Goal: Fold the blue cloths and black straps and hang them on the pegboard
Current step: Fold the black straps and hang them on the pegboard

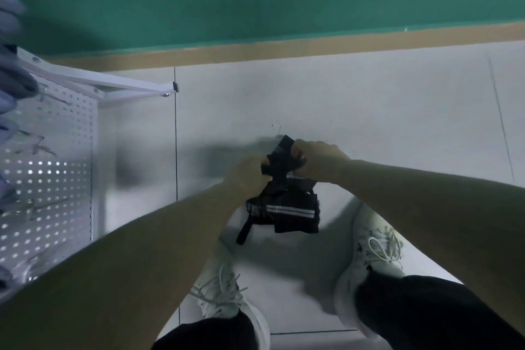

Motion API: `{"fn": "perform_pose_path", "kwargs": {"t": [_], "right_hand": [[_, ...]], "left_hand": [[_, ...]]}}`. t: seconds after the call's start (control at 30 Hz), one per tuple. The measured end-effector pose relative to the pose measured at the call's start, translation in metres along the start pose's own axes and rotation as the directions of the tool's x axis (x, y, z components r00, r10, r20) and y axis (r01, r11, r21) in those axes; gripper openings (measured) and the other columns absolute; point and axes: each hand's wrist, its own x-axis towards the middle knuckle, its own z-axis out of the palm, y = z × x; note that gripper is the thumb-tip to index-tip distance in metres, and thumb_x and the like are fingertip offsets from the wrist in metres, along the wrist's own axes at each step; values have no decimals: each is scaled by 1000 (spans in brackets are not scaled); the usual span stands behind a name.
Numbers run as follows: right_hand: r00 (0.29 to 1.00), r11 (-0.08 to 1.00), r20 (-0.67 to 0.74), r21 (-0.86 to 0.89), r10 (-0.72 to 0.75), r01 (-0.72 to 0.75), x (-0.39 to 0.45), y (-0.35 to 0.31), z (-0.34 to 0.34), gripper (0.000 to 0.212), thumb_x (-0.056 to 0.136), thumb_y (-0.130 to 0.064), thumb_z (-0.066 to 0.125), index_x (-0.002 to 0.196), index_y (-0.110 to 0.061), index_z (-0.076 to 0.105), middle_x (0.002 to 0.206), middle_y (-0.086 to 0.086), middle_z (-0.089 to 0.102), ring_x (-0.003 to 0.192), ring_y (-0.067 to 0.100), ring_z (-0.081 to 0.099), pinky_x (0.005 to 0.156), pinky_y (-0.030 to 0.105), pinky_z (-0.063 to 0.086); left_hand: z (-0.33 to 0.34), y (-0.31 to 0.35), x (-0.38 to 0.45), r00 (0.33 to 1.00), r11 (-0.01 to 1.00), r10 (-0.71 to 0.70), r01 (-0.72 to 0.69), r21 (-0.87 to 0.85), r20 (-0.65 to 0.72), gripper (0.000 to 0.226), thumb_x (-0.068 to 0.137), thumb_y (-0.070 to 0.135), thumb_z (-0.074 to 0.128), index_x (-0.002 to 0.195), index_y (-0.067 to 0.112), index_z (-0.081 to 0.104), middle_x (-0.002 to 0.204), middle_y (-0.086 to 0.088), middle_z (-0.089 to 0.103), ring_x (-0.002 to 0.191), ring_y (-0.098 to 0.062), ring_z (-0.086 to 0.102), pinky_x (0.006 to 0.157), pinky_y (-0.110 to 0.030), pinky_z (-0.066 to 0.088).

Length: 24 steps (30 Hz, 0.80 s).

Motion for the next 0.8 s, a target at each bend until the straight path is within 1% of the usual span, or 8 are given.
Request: {"fn": "perform_pose_path", "kwargs": {"t": [0.13, 0.23, 0.33, 0.4, 0.5, 0.63, 0.7, 0.8], "right_hand": [[988, 985, 5, -74, -153, 153, -15, -10, -25, 22, 83, -53, 64, 93, -34, 62, 90, -8, 61, 94, 19, 56, 84, 37, 49], [980, 976, 10, 95, -197, 195, -36, -21, -58, 12, 86, -50, 62, 81, -39, 60, 85, -16, 67, 96, 11, 62, 95, 34, 44], [961, 952, -106, 147, -254, 268, -64, -34, -97, 8, 89, -49, 61, 90, -42, 64, 94, -14, 71, 103, 9, 61, 115, 43, 30], [944, 900, -126, 286, -306, 330, -91, -46, -124, 13, 91, -41, 67, 98, -30, 69, 96, -3, 72, 98, 14, 64, 106, 41, 45], [914, 807, -171, 430, -367, 405, -136, -64, -156, 15, 92, -34, 69, 94, -19, 69, 93, 3, 74, 94, 21, 70, 96, 39, 53], [888, 731, -263, 504, -377, 460, -188, -82, -183, 19, 88, -21, 67, 99, -6, 66, 93, 22, 70, 80, 23, 64, 83, 37, 50], [874, 682, -290, 547, -389, 485, -212, -90, -193, 5, 93, -11, 65, 92, -14, 69, 82, 10, 72, 74, 16, 64, 75, 32, 51], [856, 622, -322, 589, -405, 516, -243, -96, -206, 26, 93, -4, 63, 76, -23, 66, 70, -9, 66, 68, 8, 62, 70, 22, 45]], "left_hand": [[-29, 25, -16, 981, 986, 162, -165, -21, -106, 23, 88, 9, 65, 75, 22, 52, 93, -2, 50, 91, -28, 55, 71, -30, 37], [-62, 43, -41, 956, 966, 234, -249, -72, -175, 7, 90, 14, 68, 86, 14, 62, 116, -1, 46, 98, -17, 52, 81, -17, 43], [-93, 64, -66, 911, 940, 301, -334, -75, -284, 10, 94, 18, 67, 100, 12, 62, 142, -6, 42, 125, -16, 42, 100, -18, 33], [-114, 86, -93, 911, 917, 291, -353, -188, -291, 11, 99, 18, 60, 102, 9, 56, 118, -6, 60, 100, -1, 56, 80, -7, 39], [-139, 112, -137, 915, 862, 246, -358, -360, -319, 20, 102, 29, 55, 101, 10, 48, 75, 2, 61, 52, -3, 54, 51, -20, 43], [-160, 125, -194, 866, 752, 362, -490, -441, -345, 48, 86, 10, 76, 121, 15, 43, 103, 10, 58, 75, 17, 59, 66, -7, 48], [-165, 125, -212, 832, 723, 426, -549, -419, -355, 75, 76, -3, 82, 135, 18, 39, 119, 9, 54, 94, 18, 59, 81, -9, 49], [-175, 126, -233, 786, 767, 441, -580, -274, -433, 94, 77, 3, 83, 150, 33, 31, 129, 6, 49, 104, 12, 57, 94, -14, 47]]}}
